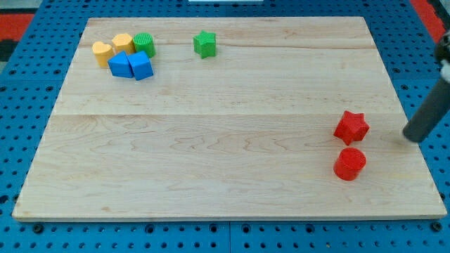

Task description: Push the green star slightly to right

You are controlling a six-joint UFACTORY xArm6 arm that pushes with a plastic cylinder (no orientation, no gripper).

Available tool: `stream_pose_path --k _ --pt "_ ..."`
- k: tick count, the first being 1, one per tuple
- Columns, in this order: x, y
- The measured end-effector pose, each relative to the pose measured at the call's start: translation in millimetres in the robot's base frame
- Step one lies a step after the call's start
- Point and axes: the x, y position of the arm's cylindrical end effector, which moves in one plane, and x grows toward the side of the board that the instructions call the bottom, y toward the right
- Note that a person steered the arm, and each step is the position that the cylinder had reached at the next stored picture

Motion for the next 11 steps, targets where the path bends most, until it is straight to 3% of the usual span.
stream_pose_path --k 1,2,4,6,8,10,11 --pt "-52.5 -42.1" --pt "-97.3 -120.2" --pt "-114.5 -279.5" --pt "-179.6 -388.9" --pt "-217.4 -355.4" --pt "-176.0 -272.6" --pt "-206.1 -260.7"
